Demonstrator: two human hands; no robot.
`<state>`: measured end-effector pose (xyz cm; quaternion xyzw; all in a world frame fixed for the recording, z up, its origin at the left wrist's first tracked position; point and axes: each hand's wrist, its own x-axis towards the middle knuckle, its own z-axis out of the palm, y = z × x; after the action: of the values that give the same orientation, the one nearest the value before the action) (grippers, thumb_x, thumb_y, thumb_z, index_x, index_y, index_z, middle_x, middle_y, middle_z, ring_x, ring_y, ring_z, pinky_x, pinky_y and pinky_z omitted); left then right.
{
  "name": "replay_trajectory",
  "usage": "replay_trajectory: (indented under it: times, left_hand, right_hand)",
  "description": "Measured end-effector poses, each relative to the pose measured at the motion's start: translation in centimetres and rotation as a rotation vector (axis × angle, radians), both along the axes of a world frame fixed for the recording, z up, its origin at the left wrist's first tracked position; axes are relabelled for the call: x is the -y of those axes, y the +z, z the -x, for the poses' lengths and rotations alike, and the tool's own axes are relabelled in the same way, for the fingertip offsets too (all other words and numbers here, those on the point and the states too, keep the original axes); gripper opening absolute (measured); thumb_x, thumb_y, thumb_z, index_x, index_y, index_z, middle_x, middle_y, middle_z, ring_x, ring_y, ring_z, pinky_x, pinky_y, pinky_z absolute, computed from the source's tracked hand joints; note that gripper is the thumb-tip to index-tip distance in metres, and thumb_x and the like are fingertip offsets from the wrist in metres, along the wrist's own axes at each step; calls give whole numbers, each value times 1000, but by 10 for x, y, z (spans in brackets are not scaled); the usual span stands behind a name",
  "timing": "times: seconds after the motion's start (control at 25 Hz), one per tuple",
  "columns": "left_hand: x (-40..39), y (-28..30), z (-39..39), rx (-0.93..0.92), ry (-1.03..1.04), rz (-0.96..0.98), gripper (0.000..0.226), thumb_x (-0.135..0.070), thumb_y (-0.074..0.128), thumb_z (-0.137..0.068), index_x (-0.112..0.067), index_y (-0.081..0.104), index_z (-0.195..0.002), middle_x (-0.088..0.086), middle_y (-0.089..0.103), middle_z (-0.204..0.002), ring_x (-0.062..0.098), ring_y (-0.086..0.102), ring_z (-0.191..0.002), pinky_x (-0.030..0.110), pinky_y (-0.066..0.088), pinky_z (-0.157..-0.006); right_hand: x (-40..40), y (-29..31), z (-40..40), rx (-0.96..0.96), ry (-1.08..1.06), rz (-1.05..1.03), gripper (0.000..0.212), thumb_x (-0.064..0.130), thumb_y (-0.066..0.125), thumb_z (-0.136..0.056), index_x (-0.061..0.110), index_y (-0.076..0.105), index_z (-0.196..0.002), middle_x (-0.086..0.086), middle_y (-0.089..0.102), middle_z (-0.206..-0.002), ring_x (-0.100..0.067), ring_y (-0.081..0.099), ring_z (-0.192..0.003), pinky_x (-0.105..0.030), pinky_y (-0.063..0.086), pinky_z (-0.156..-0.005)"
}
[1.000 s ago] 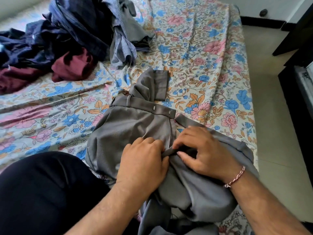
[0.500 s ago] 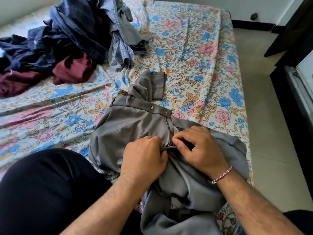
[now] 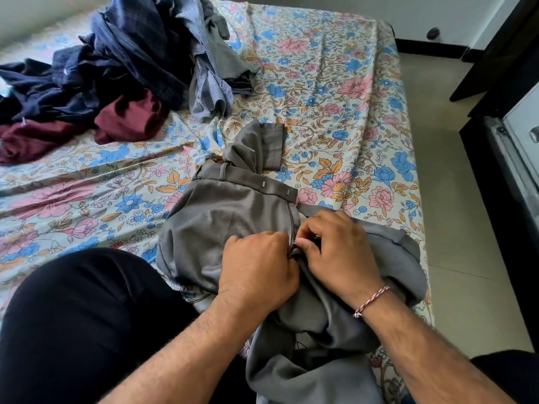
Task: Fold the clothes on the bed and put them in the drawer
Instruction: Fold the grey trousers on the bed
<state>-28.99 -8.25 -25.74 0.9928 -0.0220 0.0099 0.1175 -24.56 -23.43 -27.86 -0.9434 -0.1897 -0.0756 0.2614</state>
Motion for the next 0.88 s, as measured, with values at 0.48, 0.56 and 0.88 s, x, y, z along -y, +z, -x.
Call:
replay_trajectory:
  times: [0.48, 0.56, 0.88]
  left_hand:
    - [-9, 20, 3, -130, -167, 102, 41, -64, 56, -87, -24, 59, -80, -5, 65, -74, 22, 65, -76, 33, 52, -66]
    - [-19, 28, -31, -12, -166, 288, 32, -55, 59, -93, -26, 65, -82, -7, 66, -76, 18, 64, -74, 36, 55, -67]
    - [-27, -16, -120, -98, -252, -8, 25, -49, 60, -96, -33, 67, -113, -9, 69, -113, 19, 60, -118, 50, 31, -112]
  right_hand:
    - [38, 0, -51, -213, -47, -172, 7, 20, 75, -91, 26, 72, -94, 8, 65, -96, -10, 62, -88, -24, 48, -79]
    - [49, -2, -63, -296, -122, -259, 17, 20, 66, -99, 25, 70, -115, 7, 68, -114, -9, 64, -100, -19, 46, -82]
    - [33, -20, -73, -480, -98, -112, 9, 37, 80, -87, 34, 75, -94, 15, 67, -75, -3, 62, -73, -29, 49, -74]
